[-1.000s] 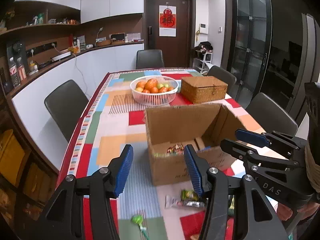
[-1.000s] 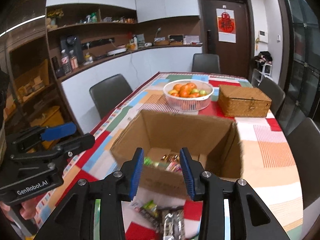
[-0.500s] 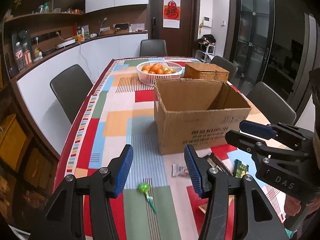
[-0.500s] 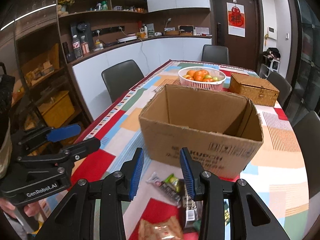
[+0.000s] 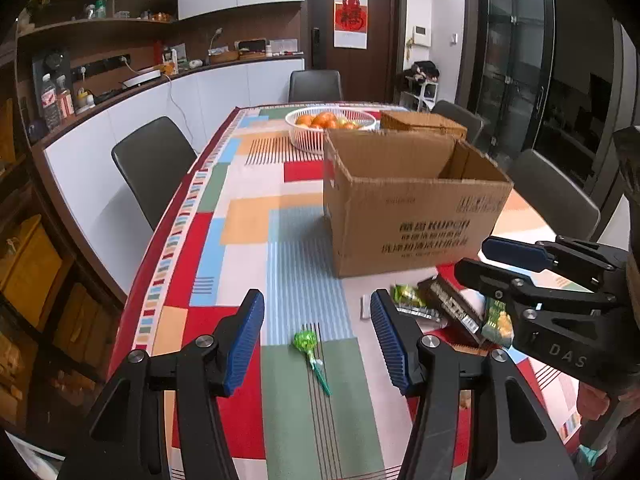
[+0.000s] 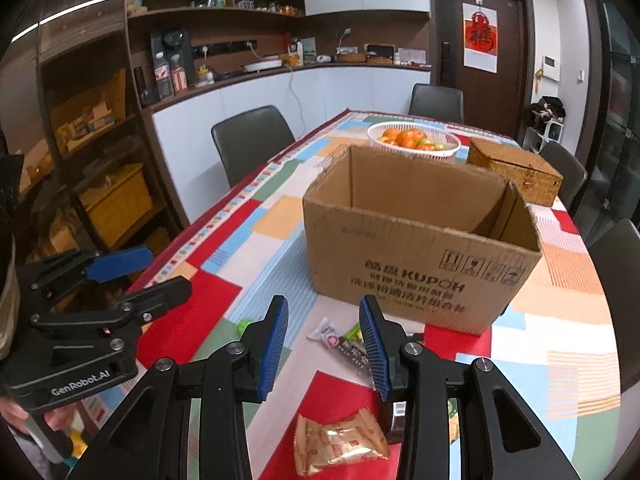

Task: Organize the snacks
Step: 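Move both open grippers back to the remaining snacks beside the box, then grasp the white fruit-leather bar with the right gripper while the left grasps the second green lollipop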

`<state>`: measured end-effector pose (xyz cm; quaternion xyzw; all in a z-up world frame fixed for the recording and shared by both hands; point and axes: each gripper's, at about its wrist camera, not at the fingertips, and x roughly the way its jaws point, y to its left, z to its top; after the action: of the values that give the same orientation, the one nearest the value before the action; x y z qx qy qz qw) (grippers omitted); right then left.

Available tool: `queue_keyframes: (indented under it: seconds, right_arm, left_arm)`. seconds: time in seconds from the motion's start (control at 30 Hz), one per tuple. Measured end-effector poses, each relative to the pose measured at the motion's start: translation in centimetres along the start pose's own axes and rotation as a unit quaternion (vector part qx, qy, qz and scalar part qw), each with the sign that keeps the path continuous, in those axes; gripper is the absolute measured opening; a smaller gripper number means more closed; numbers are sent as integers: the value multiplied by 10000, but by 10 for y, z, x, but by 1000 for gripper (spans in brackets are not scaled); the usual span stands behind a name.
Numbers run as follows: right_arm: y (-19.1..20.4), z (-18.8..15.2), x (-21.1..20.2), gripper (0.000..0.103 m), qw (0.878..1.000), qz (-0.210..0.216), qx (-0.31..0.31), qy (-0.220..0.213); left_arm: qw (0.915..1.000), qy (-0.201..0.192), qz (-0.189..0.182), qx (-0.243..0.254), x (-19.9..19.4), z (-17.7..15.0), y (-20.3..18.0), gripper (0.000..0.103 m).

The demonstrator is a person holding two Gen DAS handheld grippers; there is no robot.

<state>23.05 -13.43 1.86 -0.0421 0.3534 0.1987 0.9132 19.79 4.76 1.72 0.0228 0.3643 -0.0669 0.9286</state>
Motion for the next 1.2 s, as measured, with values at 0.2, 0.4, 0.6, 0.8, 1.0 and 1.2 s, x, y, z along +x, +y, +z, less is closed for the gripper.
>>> queue_keyframes:
  seconds: [0.2, 0.4, 0.6, 0.8, 1.0, 1.2]
  right_arm:
    - [-6, -24, 28, 38, 9991, 120, -38, 406]
    - [-11, -38, 59, 38, 9965, 226, -195, 779]
    - [-7, -42, 89, 38, 9923, 282, -539, 1076]
    - [-7, -42, 110, 38, 9895, 332, -640, 1249]
    - [-11, -44, 118, 38, 9887, 245, -676, 1317]
    - [-19, -45, 129, 38, 9859, 256, -728, 1482]
  left_arm:
    - [9996, 252, 115, 34, 23, -21, -3, 55]
    - [9979, 617, 209, -56, 51, -42, 4, 55]
    - [9959, 854, 257, -140, 73, -49, 12, 55]
    - [9945, 1025, 139, -169, 88, -47, 16, 55]
    - [9938, 1100, 110, -117, 104, -42, 12, 55]
    - [9930, 1169, 71, -125, 119, -39, 9, 52]
